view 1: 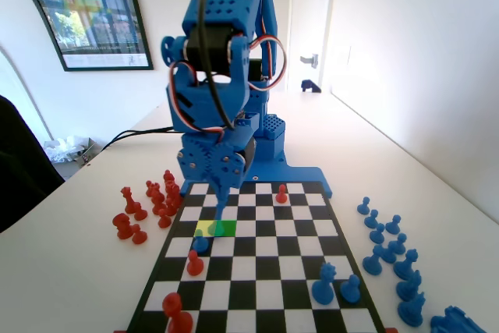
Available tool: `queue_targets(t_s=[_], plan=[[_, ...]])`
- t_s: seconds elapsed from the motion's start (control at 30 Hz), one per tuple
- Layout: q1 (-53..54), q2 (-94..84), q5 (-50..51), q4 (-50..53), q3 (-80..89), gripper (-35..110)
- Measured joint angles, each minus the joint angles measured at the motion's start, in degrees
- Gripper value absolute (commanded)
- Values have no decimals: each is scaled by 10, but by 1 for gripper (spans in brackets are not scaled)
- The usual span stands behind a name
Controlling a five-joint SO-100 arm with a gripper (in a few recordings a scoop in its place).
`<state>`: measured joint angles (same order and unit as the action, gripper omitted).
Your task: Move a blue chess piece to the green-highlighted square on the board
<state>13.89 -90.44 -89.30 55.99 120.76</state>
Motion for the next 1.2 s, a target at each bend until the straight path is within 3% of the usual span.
queue_targets(t_s=[1.2], plan=[[-38,-38,35,-33,77,1]])
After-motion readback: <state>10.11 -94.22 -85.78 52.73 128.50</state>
